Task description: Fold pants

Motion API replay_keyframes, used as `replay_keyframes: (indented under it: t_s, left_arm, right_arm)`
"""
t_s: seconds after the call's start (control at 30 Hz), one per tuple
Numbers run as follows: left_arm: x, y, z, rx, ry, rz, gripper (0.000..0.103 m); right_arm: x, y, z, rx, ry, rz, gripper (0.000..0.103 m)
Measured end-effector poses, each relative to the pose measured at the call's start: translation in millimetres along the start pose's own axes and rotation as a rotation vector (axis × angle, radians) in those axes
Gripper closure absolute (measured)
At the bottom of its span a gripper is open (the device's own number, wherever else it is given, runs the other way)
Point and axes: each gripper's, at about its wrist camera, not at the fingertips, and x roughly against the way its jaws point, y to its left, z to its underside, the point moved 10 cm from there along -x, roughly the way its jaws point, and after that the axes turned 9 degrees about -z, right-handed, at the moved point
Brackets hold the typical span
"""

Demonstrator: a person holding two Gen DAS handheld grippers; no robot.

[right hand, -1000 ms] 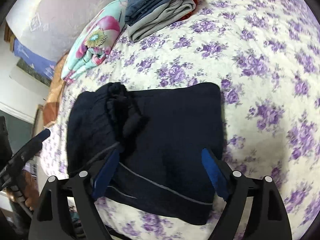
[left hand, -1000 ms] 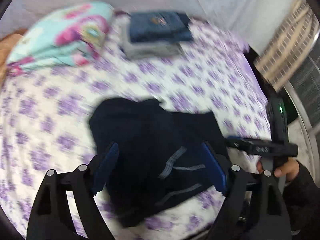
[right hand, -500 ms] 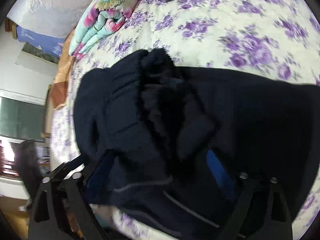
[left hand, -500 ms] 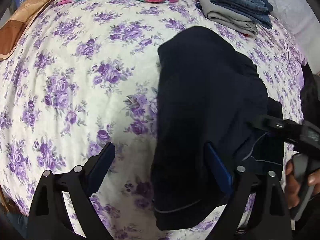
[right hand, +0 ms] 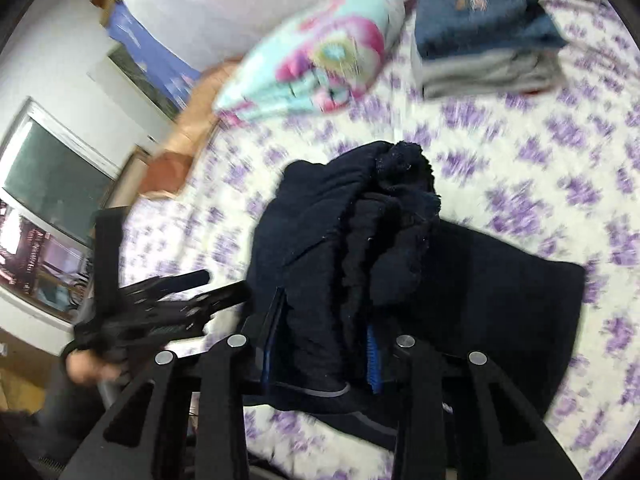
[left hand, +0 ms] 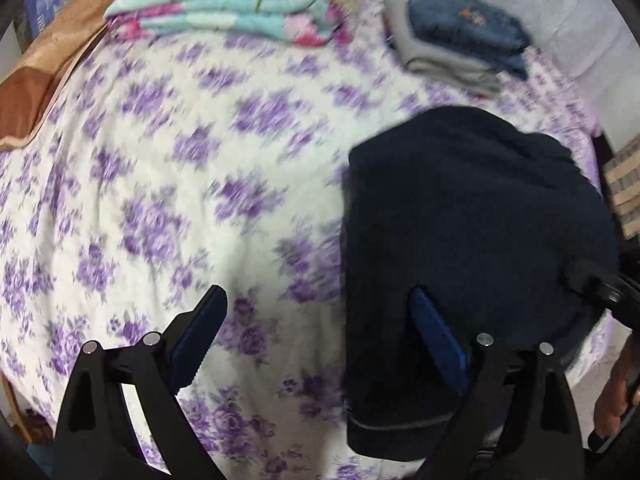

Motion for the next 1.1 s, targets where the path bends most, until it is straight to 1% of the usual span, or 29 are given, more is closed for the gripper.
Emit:
replay_keyframes:
  t_s: [0.03,0.07,0.1,0.17,0.2,0.23,0.27,0.3,0.33,0.37,0.4,0.43,0.47,0.53,0.6,0.63,0.67,0.7,0.77,0.8,0.83,0.93,0.97,1.0,1.03,1.07,1.1]
  left_arm:
    - [4,-6,-2,-0.013,-0.015,0.016,0.013]
    - [6,-12,-4,-0.029,-0.026,0.023,0.013]
    - [4,-18,-4,-0.041,-0.028,0.026,0.013]
    - [-6,-37,-3,-0.059,0.008,0.051,0.013]
    - [-15,-49,-2,-0.060,0.031,0.062,0.013]
    - [-22,-57,-4,-0.067,0.032,0.070,0.013]
    - [-28,-65,-8,-0.074,0.032,0.077,0.013]
    - [-41,-78,-9,-0.097,0.039,0.071,0.013]
    - [-50,-84,-8,-0.120,0.050,0.051,0.013]
    - [-66,-91,-3,-0.175,0.087,-0.005,0.012]
    - [-74,-94,1,-0.209,0.106,-0.044,0.012]
    - [-79,-94,3,-0.224,0.112,-0.075,0.012]
    - [-79,-95,2,-0.213,0.108,-0.070,0.012]
    - [-76,-95,2,-0.197,0.122,-0.041,0.013]
    - [-71,-94,0,-0.188,0.121,-0.033,0.013]
    - [-67,-93,-1,-0.186,0.111,-0.036,0.013]
    - [-64,-92,-2,-0.187,0.102,-0.039,0.013]
    - [-61,-93,-1,-0.197,0.089,-0.045,0.013]
    - [-53,-100,2,-0.217,0.075,-0.030,0.013]
    - [-49,-101,3,-0.224,0.070,-0.014,0.013]
    - [-45,-102,6,-0.231,0.065,0.000,0.013]
    - [-33,-105,16,-0.228,0.056,0.049,0.013]
    - [-31,-106,20,-0.224,0.058,0.065,0.013]
    - [-33,-106,29,-0.229,0.069,0.075,0.012]
    - [-38,-106,35,-0.242,0.086,0.066,0.009]
    - [-50,-104,48,-0.273,0.129,0.037,0.008]
    - [-59,-102,55,-0.280,0.152,0.035,0.007]
  right_arm:
    - [14,-5,2,-0.017,-0.014,0.003,0.069]
    - [31,-16,8,-0.061,-0.026,0.010,0.069]
    - [37,-24,13,-0.091,-0.026,0.015,0.068]
    - [46,-53,32,-0.171,-0.021,0.057,0.066]
    - [45,-77,45,-0.224,-0.014,0.117,0.065]
    - [39,-96,59,-0.251,-0.002,0.175,0.062]
    - [26,-122,77,-0.263,0.040,0.261,0.059]
    - [14,-143,95,-0.293,0.099,0.321,0.057]
    - [9,-151,104,-0.336,0.121,0.321,0.057]
    - [10,-152,107,-0.387,0.101,0.299,0.054]
    - [14,-146,103,-0.376,0.095,0.302,0.050]
    - [17,-141,101,-0.350,0.104,0.312,0.048]
    - [24,-135,96,-0.316,0.112,0.334,0.048]
    - [43,-130,80,-0.271,0.076,0.382,0.047]
    - [64,-132,52,-0.234,-0.025,0.454,0.047]
    - [76,-132,35,-0.200,-0.096,0.505,0.047]
    - [79,-128,22,-0.166,-0.148,0.509,0.046]
    - [73,-123,13,-0.155,-0.162,0.472,0.046]
    - [49,-115,6,-0.172,-0.118,0.329,0.046]
    - [27,-108,3,-0.183,-0.079,0.251,0.047]
    - [14,-104,1,-0.178,-0.056,0.218,0.047]
    - [-30,-96,-7,-0.159,0.007,0.166,0.046]
    - [-40,-97,-3,-0.165,0.033,0.151,0.043]
    - [-54,-107,1,-0.165,0.068,0.182,0.043]
    - [-57,-110,4,-0.147,0.078,0.216,0.043]
    - [-64,-116,5,-0.113,0.087,0.252,0.045]
    - [-71,-123,3,-0.062,0.094,0.297,0.052]
